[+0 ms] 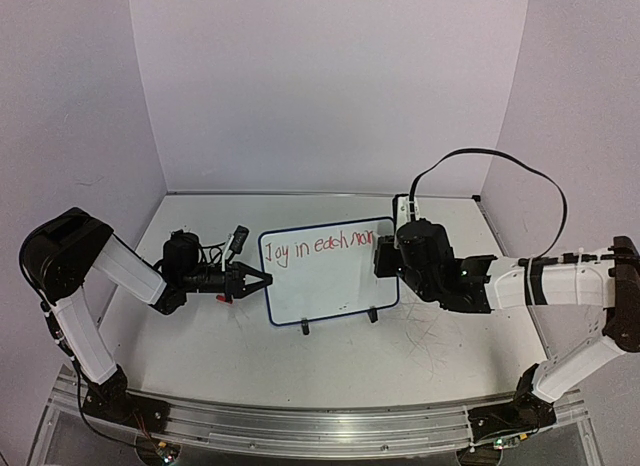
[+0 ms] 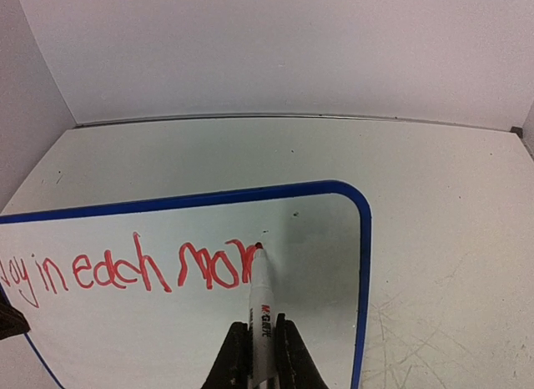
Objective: Write a sentence on the whiteboard
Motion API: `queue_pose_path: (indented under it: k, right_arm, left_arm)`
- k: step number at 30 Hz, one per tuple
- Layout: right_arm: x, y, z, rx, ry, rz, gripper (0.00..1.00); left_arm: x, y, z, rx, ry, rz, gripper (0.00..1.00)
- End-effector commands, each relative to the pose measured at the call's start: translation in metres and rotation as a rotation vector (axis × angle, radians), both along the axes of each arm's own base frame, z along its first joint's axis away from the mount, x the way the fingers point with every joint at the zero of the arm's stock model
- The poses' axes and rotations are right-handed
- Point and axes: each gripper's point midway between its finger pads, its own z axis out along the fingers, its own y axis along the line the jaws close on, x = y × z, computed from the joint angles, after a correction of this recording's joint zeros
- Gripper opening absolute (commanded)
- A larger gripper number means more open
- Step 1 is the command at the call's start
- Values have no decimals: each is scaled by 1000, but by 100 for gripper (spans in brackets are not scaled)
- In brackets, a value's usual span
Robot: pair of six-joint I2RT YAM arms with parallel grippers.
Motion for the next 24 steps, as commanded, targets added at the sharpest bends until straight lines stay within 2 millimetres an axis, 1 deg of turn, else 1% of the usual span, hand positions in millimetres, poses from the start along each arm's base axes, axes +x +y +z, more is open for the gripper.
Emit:
queue_pose_path:
  k: [1, 10, 14, 18, 21, 24]
  right_arm:
    - [-1, -4, 3, 28, 15, -12, 0]
    - [-11, -8, -14, 31, 66, -2, 0]
    - [-12, -9, -15, 30, 69, -5, 0]
    - [-10, -5, -7, 31, 53, 0, 0]
    - [-8, -1, 9, 58, 20, 16, 0]
    - [-10, -2, 23, 89, -8, 24, 0]
  left_arm:
    - [8, 1, -9, 53, -12, 41, 0]
    - [8, 1, -10, 54, -10, 41, 0]
    - [7, 0, -9, 54, -12, 39, 0]
    - [8, 0, -9, 54, -12, 39, 0]
    - [7, 0, -10, 55, -10, 38, 0]
    - [7, 0, -10, 56, -12, 39, 0]
